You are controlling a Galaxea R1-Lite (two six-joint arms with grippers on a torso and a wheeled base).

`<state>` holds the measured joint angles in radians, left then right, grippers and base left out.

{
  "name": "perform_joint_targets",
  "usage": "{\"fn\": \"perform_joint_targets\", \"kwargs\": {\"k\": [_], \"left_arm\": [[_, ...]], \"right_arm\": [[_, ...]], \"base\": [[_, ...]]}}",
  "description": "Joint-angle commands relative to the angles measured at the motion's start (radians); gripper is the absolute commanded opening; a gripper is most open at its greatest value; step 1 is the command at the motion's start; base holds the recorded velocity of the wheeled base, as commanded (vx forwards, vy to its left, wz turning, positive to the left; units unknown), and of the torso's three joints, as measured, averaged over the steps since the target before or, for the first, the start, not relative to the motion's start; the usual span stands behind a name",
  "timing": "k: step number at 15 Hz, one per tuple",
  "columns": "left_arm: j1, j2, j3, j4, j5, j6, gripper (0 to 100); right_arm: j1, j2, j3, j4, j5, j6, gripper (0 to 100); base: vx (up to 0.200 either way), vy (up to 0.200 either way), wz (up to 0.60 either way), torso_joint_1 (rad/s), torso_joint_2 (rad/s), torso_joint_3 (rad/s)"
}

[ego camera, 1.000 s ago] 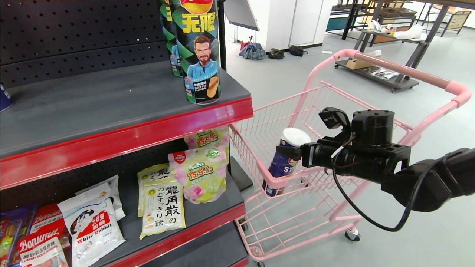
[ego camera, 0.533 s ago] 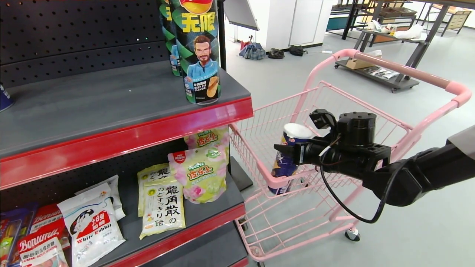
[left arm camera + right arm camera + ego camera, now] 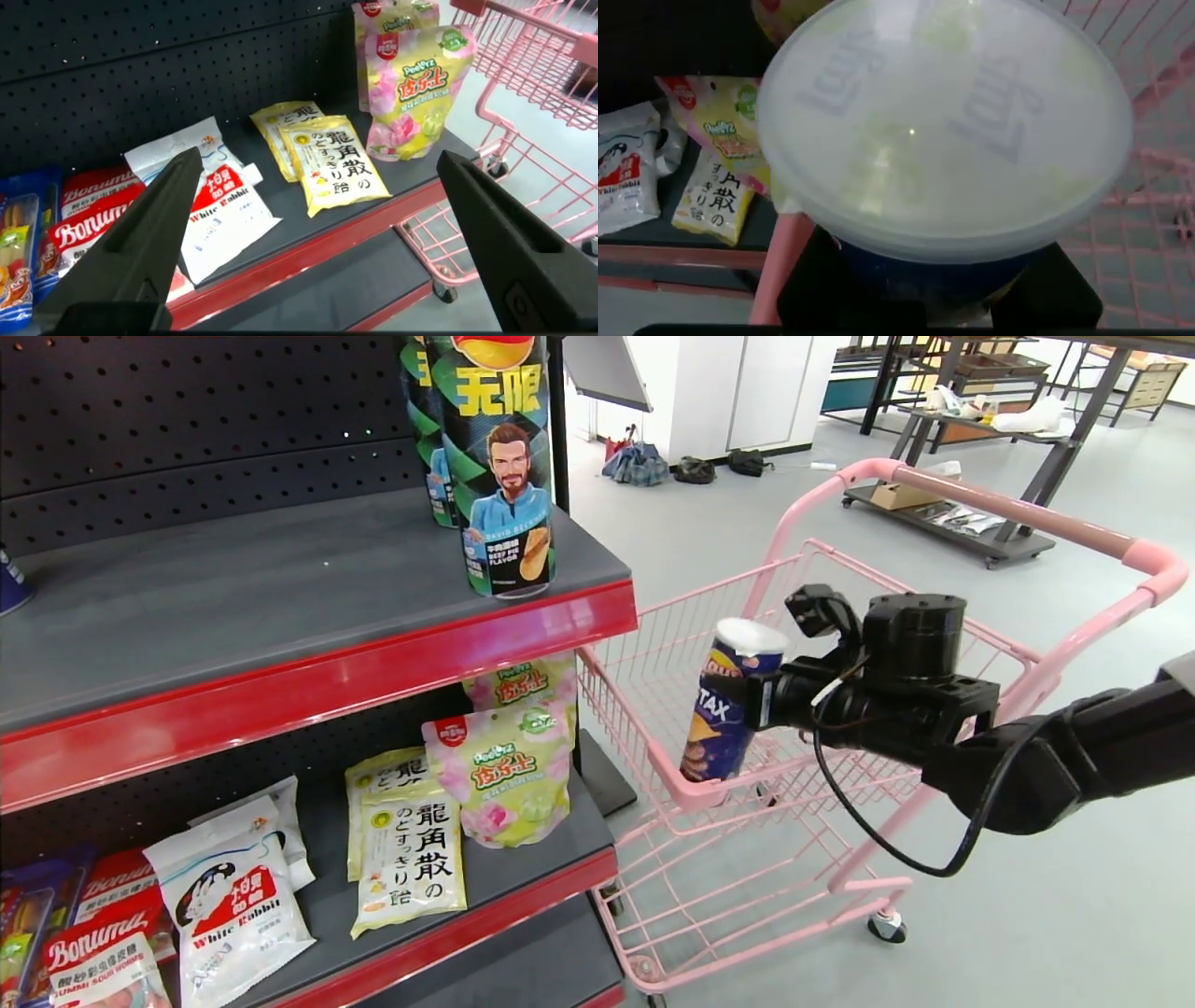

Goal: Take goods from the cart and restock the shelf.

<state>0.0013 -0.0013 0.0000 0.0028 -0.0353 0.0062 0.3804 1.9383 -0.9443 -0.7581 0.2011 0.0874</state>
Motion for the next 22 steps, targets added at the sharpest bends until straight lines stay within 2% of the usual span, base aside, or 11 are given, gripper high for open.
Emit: {"fn": "perform_joint_targets", "kwargs": {"k": [1,3,4,5,6,7,12,16,18,22], "left_arm": [[0.000,0.001,0.000,0.000,0.000,0.000,100],[0.000,0.001,0.000,0.000,0.000,0.000,100],[0.000,0.001,0.000,0.000,0.000,-0.002,100],[0.000,0.001,0.000,0.000,0.000,-0.003,100],[0.000,0.001,0.000,0.000,0.000,-0.002,100],[0.000,0.001,0.000,0.000,0.000,-0.003,100],[0.000,0.001,0.000,0.000,0.000,-0.005,100],[0.000,0.001,0.000,0.000,0.000,-0.005,100],[0.000,0.001,0.000,0.000,0.000,-0.003,100],[0.000,0.001,0.000,0.000,0.000,-0.003,100]], "right_arm": [[-0.034,-0.096,-0.073,0.042,-0.002,-0.046,0],[-0.077,-0.251,-0.172,0.207,-0.005,-0.097,0],[-0.087,-0.335,-0.192,0.279,-0.088,-0.107,0],[-0.086,-0.406,-0.194,0.327,-0.216,-0.118,0],[-0.078,-0.487,-0.185,0.401,-0.279,-0.129,0],[-0.078,-0.625,-0.139,0.520,-0.247,-0.124,0],[-0.097,-1.210,0.248,0.853,-0.272,-0.130,0],[-0.156,-1.401,0.355,0.968,-0.273,-0.132,0],[-0.175,-1.408,0.357,0.974,-0.269,-0.130,0],[-0.172,-1.385,0.355,0.973,-0.262,-0.130,0]], "base": [[0.000,0.000,0.00,0.000,0.00,0.000],[0.000,0.000,0.00,0.000,0.00,0.000],[0.000,0.000,0.00,0.000,0.00,0.000],[0.000,0.000,0.00,0.000,0.00,0.000],[0.000,0.000,0.00,0.000,0.00,0.000],[0.000,0.000,0.00,0.000,0.00,0.000],[0.000,0.000,0.00,0.000,0.00,0.000],[0.000,0.000,0.00,0.000,0.00,0.000],[0.000,0.000,0.00,0.006,-0.04,-0.028],[0.000,0.000,0.00,0.080,-0.38,-0.286]]}}
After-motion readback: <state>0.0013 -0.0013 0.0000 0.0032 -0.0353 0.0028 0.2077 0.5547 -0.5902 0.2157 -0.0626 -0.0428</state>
